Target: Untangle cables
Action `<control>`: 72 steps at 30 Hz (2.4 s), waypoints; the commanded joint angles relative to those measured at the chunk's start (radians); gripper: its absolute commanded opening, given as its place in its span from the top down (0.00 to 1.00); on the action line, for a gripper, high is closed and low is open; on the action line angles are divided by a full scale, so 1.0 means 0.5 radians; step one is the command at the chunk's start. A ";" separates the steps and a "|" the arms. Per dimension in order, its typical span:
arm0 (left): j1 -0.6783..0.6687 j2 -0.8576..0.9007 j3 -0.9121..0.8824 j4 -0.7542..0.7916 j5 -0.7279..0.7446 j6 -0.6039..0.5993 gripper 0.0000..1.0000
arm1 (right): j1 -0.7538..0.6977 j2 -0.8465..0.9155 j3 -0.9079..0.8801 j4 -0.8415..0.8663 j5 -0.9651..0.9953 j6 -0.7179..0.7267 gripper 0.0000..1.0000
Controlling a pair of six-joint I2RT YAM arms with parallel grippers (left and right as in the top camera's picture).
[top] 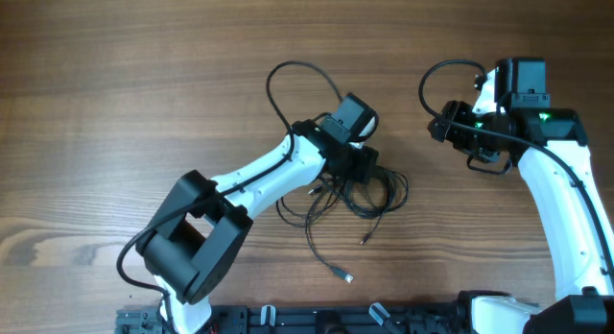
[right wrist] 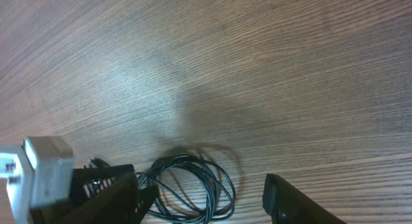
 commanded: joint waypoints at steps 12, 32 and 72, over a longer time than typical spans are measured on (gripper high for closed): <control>-0.036 0.266 0.018 0.219 0.010 0.537 0.70 | 0.002 0.002 0.027 -0.008 0.009 -0.060 0.35; 0.381 -0.797 0.153 -0.318 -0.192 -0.209 0.96 | 0.373 -0.016 0.028 0.356 -0.999 -0.282 0.42; 0.719 -1.101 0.153 -0.536 0.167 -0.417 0.96 | 1.172 -0.070 0.018 0.948 -0.288 0.531 0.95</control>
